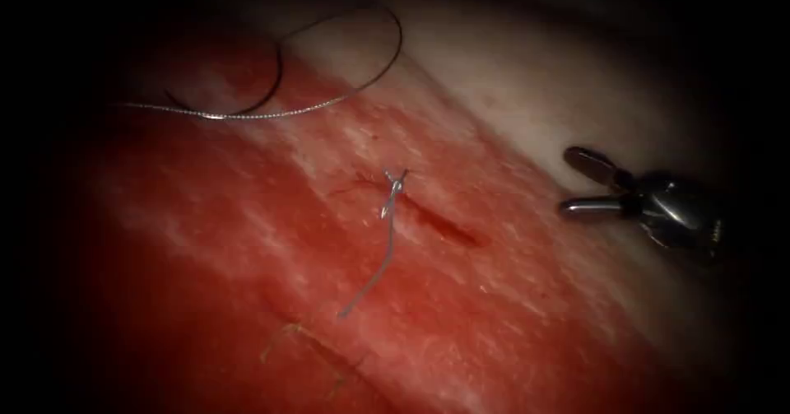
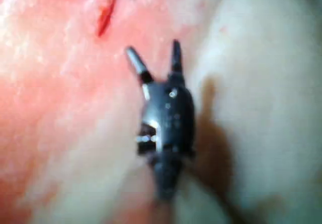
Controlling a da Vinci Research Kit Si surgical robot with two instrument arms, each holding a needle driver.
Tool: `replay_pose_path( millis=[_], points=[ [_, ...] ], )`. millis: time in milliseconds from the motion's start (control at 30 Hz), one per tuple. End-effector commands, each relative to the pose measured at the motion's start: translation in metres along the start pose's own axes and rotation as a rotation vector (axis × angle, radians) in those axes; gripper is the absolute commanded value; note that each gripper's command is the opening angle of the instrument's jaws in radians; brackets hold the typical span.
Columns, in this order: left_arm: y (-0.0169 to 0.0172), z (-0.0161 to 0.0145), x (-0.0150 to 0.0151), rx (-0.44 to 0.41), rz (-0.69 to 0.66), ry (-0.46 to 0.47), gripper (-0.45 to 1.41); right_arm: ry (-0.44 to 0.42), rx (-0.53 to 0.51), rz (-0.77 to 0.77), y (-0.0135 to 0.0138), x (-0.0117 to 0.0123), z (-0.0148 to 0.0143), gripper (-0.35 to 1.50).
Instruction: Wound Closure
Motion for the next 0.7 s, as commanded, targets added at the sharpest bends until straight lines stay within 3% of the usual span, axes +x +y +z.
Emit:
replay_pose_path(
  millis=[33,133,167,300,433,500,533,700],
  points=[
    [0.0003,0.0022,0.0002,-0.024,-0.013,0.019,1.06,0.001,0.004,0.003,-0.0006,-0.0008,0.0008,1.18],
    [0.0007,0.006,0.0018,-0.043,-0.023,0.043,1.06,0.002,0.007,0.003,-0.0009,-0.0009,0.0011,1.18],
    [0.001,0.0095,0.0031,-0.065,-0.029,0.072,1.05,-0.001,0.008,0.003,-0.0011,-0.0009,0.0012,1.18],
    [0.0014,0.0167,0.005,-0.088,-0.026,0.12,1.0,-0.007,0.011,0.004,-0.001,-0.0008,0.0012,1.18],
    [0.0018,0.0243,0.005,-0.091,-0.007,0.151,1.0,-0.006,0.012,0.004,-0.001,-0.0008,0.0012,1.18],
    [0.002,0.0281,0.0041,-0.091,-0.006,0.159,1.0,-0.006,0.014,0.003,-0.0011,-0.0009,0.0011,1.18],
    [0.0019,0.0326,0.0019,-0.105,-0.011,0.145,1.0,-0.006,0.016,0.003,-0.0013,-0.0008,0.0009,1.18],
    [0.0006,0.0384,-0.0038,-0.089,-0.024,0.081,0.93,-0.006,0.016,-0.003,-0.0013,-0.0008,0.0009,1.18]
  ],
)
